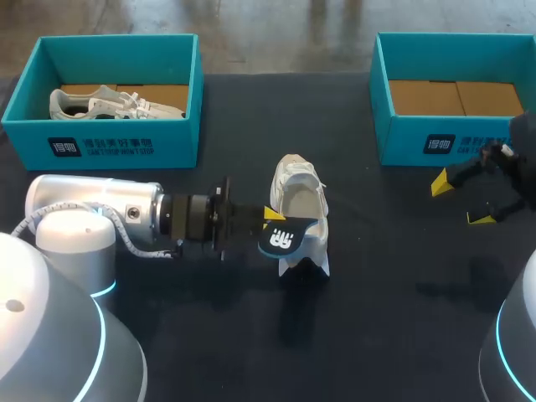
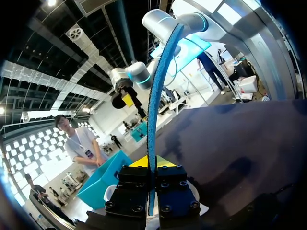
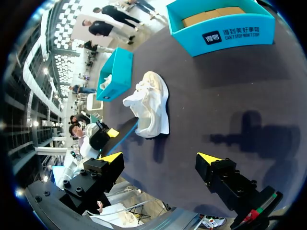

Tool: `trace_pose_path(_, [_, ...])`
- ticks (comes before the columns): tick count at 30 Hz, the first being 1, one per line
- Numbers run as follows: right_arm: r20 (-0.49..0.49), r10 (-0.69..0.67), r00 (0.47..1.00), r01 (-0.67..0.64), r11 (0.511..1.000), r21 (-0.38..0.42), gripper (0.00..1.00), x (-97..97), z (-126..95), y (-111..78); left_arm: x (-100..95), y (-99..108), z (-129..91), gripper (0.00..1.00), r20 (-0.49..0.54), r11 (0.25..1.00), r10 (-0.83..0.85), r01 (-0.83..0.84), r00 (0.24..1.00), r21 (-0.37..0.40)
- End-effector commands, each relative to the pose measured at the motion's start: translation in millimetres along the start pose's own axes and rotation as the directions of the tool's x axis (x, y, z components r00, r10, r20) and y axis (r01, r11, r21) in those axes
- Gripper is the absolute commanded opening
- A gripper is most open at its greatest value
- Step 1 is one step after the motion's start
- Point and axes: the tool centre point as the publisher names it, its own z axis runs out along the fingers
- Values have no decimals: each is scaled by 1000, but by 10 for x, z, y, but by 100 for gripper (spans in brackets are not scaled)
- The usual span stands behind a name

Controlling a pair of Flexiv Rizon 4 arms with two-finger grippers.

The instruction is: Take the shoe out of the shoebox, open the shoe tongue, remove and reinsert the insole, then place the shoe into the shoebox

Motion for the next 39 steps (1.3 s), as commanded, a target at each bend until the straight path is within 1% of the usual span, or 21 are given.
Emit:
trace_pose_path(1, [3,1,1000,-1,1000,-2,100,0,7,-14,-2,-1,-10,0,-1,1000,0,0,1000,-4])
trace_pose_path(12, [3,1,1000,-1,1000,-2,100,0,7,-14,13,79,-6,0,-6,1000,-8,8,1000,-16])
trace_pose_path(20, [3,1,1000,-1,1000,-2,100,0,7,-14,5,87,17,0,-8,1000,-7,7,1000,-11])
trace_pose_path(39, [3,1,1000,-1,1000,-2,100,0,7,-14,-41,132,170,0,-21,1000,1,-1,1000,4])
